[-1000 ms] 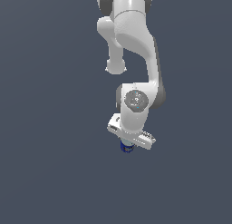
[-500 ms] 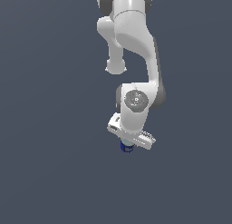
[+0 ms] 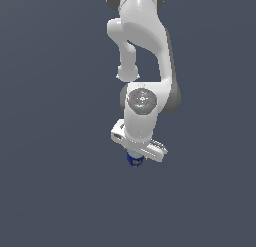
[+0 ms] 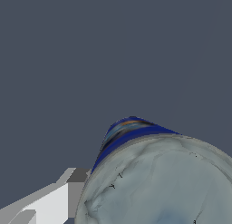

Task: Pick up the object and move it to a goal position.

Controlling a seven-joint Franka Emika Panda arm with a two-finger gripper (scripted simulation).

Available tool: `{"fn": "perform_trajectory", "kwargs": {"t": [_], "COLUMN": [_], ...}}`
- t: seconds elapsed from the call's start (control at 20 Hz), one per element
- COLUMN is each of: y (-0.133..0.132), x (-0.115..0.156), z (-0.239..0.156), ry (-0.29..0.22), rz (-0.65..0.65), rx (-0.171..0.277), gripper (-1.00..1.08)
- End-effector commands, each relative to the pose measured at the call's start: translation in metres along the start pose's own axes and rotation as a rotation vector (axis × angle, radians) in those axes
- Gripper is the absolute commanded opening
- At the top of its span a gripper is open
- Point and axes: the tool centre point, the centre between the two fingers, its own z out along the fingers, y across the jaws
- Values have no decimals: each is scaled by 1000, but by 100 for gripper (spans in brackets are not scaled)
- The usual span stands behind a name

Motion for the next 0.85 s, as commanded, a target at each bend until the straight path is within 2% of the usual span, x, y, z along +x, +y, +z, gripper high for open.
{"fn": "perform_trajectory", "kwargs": {"t": [0.0,0.4,0.8], "y": [9,36,43], "x": [9,33,42], "z": [-24,-84,-102], "ry": [6,6,6], "rz": [1,1,1], "rx": [3,3,3], "gripper": [-100,-100,-100]}}
